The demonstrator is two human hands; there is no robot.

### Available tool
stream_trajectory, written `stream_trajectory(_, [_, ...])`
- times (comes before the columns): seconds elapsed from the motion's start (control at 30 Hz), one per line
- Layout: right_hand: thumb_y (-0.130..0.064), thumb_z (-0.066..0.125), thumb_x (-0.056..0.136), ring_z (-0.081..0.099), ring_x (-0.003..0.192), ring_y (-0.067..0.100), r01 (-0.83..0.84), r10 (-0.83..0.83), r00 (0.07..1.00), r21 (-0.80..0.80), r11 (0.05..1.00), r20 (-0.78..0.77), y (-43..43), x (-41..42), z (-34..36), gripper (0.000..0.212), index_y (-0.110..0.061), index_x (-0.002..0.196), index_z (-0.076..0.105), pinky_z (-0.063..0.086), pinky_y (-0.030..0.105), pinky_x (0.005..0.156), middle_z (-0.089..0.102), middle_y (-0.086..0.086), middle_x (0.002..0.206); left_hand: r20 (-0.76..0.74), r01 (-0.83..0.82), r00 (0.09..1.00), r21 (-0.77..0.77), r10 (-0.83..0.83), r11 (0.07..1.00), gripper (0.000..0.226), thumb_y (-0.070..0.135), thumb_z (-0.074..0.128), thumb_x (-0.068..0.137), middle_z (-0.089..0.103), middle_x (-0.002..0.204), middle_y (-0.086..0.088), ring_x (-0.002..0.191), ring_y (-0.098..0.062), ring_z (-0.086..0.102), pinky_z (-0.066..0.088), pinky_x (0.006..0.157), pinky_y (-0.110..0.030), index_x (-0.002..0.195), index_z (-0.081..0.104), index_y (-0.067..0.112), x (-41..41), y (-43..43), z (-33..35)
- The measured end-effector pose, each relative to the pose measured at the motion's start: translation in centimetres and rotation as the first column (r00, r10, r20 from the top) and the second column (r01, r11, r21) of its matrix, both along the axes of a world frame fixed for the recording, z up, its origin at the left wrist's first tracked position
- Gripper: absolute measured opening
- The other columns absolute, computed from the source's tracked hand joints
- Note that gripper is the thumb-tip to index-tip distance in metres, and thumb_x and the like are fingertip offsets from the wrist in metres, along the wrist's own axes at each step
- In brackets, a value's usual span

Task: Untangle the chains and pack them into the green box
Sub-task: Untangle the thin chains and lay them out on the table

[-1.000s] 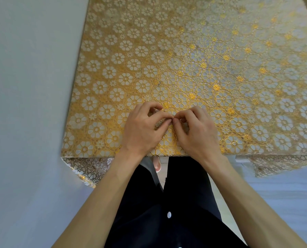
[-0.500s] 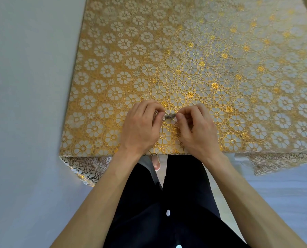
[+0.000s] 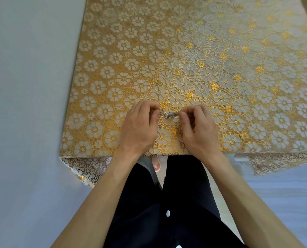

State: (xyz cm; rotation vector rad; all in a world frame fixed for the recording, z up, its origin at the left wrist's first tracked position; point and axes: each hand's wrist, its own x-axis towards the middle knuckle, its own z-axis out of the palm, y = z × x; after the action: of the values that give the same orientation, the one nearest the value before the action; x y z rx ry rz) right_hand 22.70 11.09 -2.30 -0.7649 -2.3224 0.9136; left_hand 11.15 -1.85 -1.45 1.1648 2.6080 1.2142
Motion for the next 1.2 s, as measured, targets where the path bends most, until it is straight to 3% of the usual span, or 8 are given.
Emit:
stream_trajectory(0.27, [-0.019, 0.058, 0.098, 0.039, 0.080, -0.005, 0.028, -0.028, 1.000, -0.003, 1.000, -0.003, 0.0, 0.0, 0.2, 0.015, -0.006, 0.100, 0.063, 0.030, 0.016, 0.065, 0.057, 0.003, 0.100, 0.074, -0.048, 0.996, 0.040, 0.045, 0.998, 0.008, 0.017, 0.052, 0.103, 0.064, 0.106, 0.002, 0.099, -0.011, 0.054, 0.049, 0.084, -0.038, 0.104, 0.058, 0.014, 0.1, -0.1, 0.3])
stream_trajectory(0.43, [-0.021, 0.060, 0.098, 0.041, 0.079, -0.004, 0.035, -0.035, 0.999, 0.020, 0.999, 0.034, 0.0, 0.0, 0.2, 0.011, -0.011, 0.099, 0.064, 0.035, 0.002, 0.070, 0.055, -0.002, 0.100, -0.047, -0.069, 0.996, 0.009, 0.070, 0.998, 0.011, 0.016, 0.060, 0.095, 0.062, 0.113, 0.002, 0.108, -0.008, 0.050, 0.044, 0.094, -0.024, 0.103, 0.067, 0.014, 0.1, -0.1, 0.1])
stream_trajectory(0.6, [-0.023, 0.061, 0.097, 0.045, 0.080, 0.000, 0.008, -0.009, 1.000, 0.018, 1.000, 0.024, 0.1, 0.1, 0.2, 0.010, -0.013, 0.098, 0.065, 0.035, 0.012, 0.066, 0.052, -0.008, 0.097, -0.068, -0.045, 0.997, 0.000, 0.045, 0.999, 0.020, 0.015, 0.064, 0.089, 0.061, 0.117, 0.001, 0.112, -0.008, 0.050, 0.037, 0.096, -0.012, 0.108, 0.070, 0.016, 0.2, -0.2, 0.4])
stream_trajectory(0.87, [-0.023, 0.060, 0.097, 0.046, 0.080, 0.000, -0.015, 0.015, 1.000, 0.005, 1.000, -0.005, 0.1, 0.1, 0.3, 0.013, -0.011, 0.098, 0.066, 0.037, 0.013, 0.066, 0.056, -0.004, 0.097, -0.102, -0.006, 0.995, 0.046, 0.011, 0.999, 0.019, 0.026, 0.070, 0.091, 0.063, 0.114, 0.002, 0.108, -0.015, 0.059, 0.047, 0.093, -0.024, 0.108, 0.071, 0.017, 0.3, 0.4, 0.9])
stream_trajectory(1.03, [-0.025, 0.058, 0.097, 0.047, 0.080, 0.001, -0.015, 0.015, 1.000, -0.023, 1.000, -0.015, 0.2, 0.2, 0.3, 0.014, -0.012, 0.098, 0.065, 0.037, 0.009, 0.068, 0.056, -0.004, 0.097, 0.113, -0.112, 0.989, 0.189, 0.092, 0.976, 0.039, 0.019, 0.070, 0.092, 0.062, 0.113, 0.005, 0.097, -0.011, 0.061, 0.049, 0.082, -0.021, 0.127, 0.054, 0.018, 0.8, 1.0, 1.8])
stream_trajectory(1.2, [-0.024, 0.059, 0.097, 0.046, 0.079, -0.001, -0.014, 0.013, 1.000, -0.013, 1.000, -0.026, 0.3, 0.2, 0.2, 0.014, -0.011, 0.098, 0.066, 0.037, 0.007, 0.067, 0.057, -0.002, 0.097, -0.016, 0.014, 1.000, 0.091, -0.013, 0.996, 0.017, 0.022, 0.073, 0.090, 0.062, 0.113, 0.002, 0.108, -0.014, 0.059, 0.051, 0.091, -0.030, 0.106, 0.073, 0.017, 0.7, 1.2, 0.9])
